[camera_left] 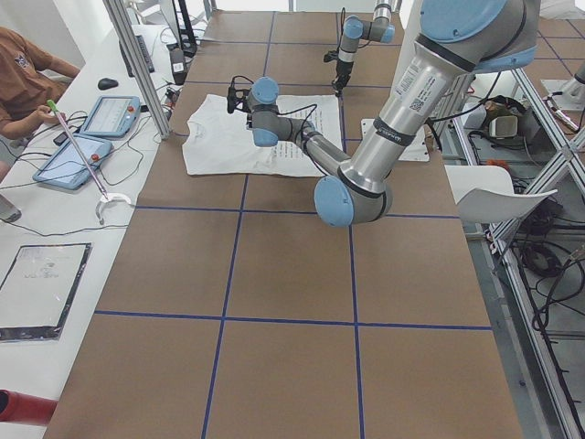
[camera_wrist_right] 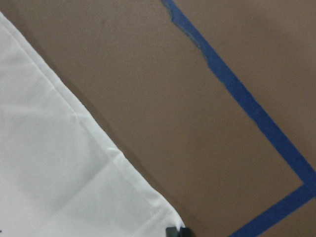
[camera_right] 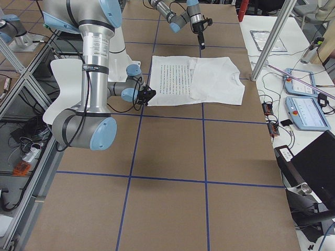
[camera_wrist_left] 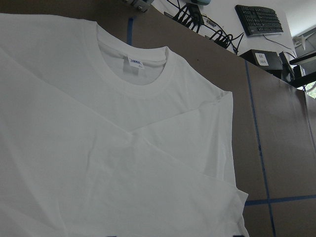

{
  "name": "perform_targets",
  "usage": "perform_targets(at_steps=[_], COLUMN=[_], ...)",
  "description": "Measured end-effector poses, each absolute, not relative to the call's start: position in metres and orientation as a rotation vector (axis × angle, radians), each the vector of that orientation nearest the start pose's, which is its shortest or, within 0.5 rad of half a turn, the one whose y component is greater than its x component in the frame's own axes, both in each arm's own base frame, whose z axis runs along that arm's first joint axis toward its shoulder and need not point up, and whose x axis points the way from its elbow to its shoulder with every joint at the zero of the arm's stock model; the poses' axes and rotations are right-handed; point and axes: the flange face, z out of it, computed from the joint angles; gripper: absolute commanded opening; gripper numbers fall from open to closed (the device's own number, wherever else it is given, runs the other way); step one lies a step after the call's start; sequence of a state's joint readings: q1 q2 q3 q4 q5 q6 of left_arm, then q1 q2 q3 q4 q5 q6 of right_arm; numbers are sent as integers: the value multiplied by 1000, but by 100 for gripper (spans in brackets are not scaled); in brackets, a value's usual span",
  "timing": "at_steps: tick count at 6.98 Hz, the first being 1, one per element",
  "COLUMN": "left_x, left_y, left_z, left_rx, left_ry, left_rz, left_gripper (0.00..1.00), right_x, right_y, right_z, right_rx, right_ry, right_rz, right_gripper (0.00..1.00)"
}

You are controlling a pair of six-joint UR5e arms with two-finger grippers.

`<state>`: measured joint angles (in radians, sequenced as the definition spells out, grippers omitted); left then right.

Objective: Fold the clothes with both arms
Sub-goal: 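Release the sleeve with the left gripper while the right gripper moves to the hem corner, then grasp both hem corners nearest the robot with the left and right grippers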

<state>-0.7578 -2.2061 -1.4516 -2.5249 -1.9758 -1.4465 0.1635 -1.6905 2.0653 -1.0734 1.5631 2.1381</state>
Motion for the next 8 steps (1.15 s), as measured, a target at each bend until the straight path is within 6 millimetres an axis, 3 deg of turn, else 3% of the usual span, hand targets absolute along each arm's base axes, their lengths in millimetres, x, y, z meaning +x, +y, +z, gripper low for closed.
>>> perform_targets(at_steps=[2, 3, 5, 7, 8], left_x=[433, 420, 386, 383, 397], left_y=[-540, -526, -462, -389, -356], left_z=[232, 254, 303, 306, 310], left_rx=[316, 303, 266, 179, 108], left_ry=[1439, 1420, 1337, 1215, 1172], left_rz=[-220, -229, -261, -294, -342], left_gripper=[83, 83, 83, 83, 83], right_x=[-424, -419, -401, -395, -395], right_y=[-207, -207, -204, -202, -202], right_z=[424, 418, 405, 402, 402], right_rx=[-175, -178, -185, -187, -188], right_ry=[-884, -896, -915, -920, -920], right_rz=[686, 686, 683, 681, 681], right_gripper=[0, 0, 0, 0, 0])
